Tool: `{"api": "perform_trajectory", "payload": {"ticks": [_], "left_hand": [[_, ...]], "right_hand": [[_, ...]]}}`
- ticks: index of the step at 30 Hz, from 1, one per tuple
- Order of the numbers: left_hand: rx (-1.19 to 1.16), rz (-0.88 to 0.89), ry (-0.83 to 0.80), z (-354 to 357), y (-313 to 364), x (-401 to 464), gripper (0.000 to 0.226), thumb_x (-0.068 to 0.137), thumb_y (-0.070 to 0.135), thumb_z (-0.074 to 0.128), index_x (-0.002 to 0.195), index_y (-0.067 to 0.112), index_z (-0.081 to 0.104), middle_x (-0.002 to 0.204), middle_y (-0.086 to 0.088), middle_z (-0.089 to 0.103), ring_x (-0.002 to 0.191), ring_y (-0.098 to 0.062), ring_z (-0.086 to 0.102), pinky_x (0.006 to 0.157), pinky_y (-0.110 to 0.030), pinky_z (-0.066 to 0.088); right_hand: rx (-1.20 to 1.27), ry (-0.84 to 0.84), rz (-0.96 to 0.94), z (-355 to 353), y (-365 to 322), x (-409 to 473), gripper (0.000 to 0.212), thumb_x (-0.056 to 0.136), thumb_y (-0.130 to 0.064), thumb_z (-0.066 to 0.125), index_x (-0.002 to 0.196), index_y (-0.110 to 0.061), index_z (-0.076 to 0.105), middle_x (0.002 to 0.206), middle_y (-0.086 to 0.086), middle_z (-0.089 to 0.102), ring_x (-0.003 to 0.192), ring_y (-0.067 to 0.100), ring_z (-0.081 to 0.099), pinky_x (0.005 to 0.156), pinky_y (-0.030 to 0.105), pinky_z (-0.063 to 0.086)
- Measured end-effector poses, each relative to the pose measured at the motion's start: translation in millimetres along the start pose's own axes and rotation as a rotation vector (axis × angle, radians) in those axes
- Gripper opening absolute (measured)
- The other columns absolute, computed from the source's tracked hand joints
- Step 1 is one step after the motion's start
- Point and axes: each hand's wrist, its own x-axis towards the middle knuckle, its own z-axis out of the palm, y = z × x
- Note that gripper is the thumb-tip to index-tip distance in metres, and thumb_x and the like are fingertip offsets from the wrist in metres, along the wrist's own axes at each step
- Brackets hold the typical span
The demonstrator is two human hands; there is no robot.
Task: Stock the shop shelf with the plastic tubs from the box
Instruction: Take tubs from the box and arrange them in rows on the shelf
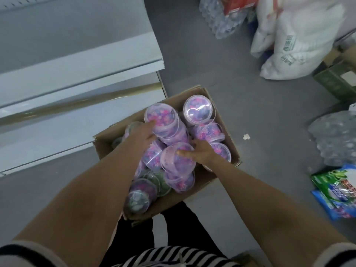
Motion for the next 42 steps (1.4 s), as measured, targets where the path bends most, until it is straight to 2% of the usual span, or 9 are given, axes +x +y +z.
{"api": "perform_trajectory", "payload": {"ticks": [4,7,13,17,22,27,36,38,42], "left_hand": [[-0.111,-0.004,-0.014,-38,-16,-10,0.061,0.078,0.022,0.079,0.132,0.017,0.051,0.121,-0.012,0.064,0.099,-0.026,0.067,0.082,-0.038,0.058],[-0.162,0.003,0.01,-61,-28,-23,0.055,0.079,0.019,0.078,0.127,0.008,0.056,0.12,-0.012,0.063,0.095,-0.021,0.065,0.076,-0.03,0.058],[-0.224,0.026,-0.001,-114,-38,-50,0.027,0.079,0.02,0.078,0.098,0.007,0.064,0.115,-0.013,0.064,0.101,-0.023,0.063,0.094,-0.039,0.053],[-0.287,0.096,-0.034,-157,-39,-72,0.027,0.084,0.019,0.073,0.106,0.008,0.062,0.106,-0.012,0.064,0.096,-0.022,0.063,0.093,-0.037,0.053],[-0.379,0.19,-0.053,-243,-43,-109,0.024,0.088,0.019,0.069,0.102,0.006,0.056,0.097,-0.009,0.058,0.09,-0.022,0.059,0.1,-0.037,0.048],[-0.438,0.291,-0.017,-372,-55,-146,0.057,0.082,0.027,0.076,0.126,0.0,0.052,0.113,-0.019,0.059,0.111,-0.028,0.061,0.097,-0.039,0.052],[-0.518,0.541,0.1,-596,-63,-225,0.068,0.075,0.043,0.079,0.124,0.001,0.057,0.118,-0.016,0.066,0.095,-0.022,0.069,0.086,-0.031,0.056],[-0.542,0.58,0.13,-635,-57,-242,0.066,0.075,0.046,0.077,0.119,0.0,0.059,0.114,-0.016,0.065,0.089,-0.021,0.067,0.078,-0.03,0.056],[-0.639,0.666,0.242,-695,-40,-276,0.06,0.074,0.04,0.08,0.105,-0.006,0.057,0.103,-0.024,0.067,0.092,-0.03,0.069,0.092,-0.043,0.054]], "right_hand": [[-0.125,-0.001,0.003,0,2,-7,0.061,0.067,-0.062,0.079,0.099,-0.012,0.067,0.099,0.0,0.067,0.097,0.021,0.063,0.083,0.033,0.05],[-0.111,0.03,-0.006,6,-3,-16,0.059,0.064,-0.058,0.084,0.097,-0.015,0.061,0.099,-0.002,0.064,0.093,0.018,0.06,0.083,0.033,0.049],[-0.007,-0.011,-0.018,36,-18,-46,0.061,0.058,-0.053,0.089,0.083,-0.005,0.063,0.102,0.018,0.07,0.098,0.029,0.068,0.092,0.046,0.055],[0.056,0.012,-0.022,61,-46,-72,0.055,0.059,-0.054,0.087,0.078,-0.009,0.061,0.079,0.01,0.062,0.081,0.022,0.065,0.08,0.038,0.057],[0.257,-0.01,-0.041,114,-97,-115,0.065,0.07,-0.054,0.082,0.118,-0.017,0.06,0.114,0.004,0.065,0.102,0.018,0.064,0.078,0.032,0.059],[0.35,-0.061,-0.123,201,-158,-158,0.058,0.071,-0.052,0.082,0.114,-0.018,0.067,0.104,0.003,0.075,0.097,0.017,0.07,0.081,0.035,0.059],[0.461,-0.232,-0.354,364,-301,-241,0.044,0.083,-0.046,0.073,0.111,-0.014,0.063,0.115,0.007,0.066,0.113,0.018,0.062,0.095,0.033,0.054],[0.447,-0.271,-0.414,390,-337,-256,0.053,0.083,-0.05,0.07,0.119,-0.013,0.06,0.12,0.009,0.063,0.115,0.02,0.061,0.098,0.033,0.052],[0.442,-0.271,-0.5,428,-409,-279,0.078,0.07,-0.056,0.08,0.126,-0.007,0.055,0.123,0.019,0.057,0.113,0.027,0.063,0.096,0.04,0.055]]}}
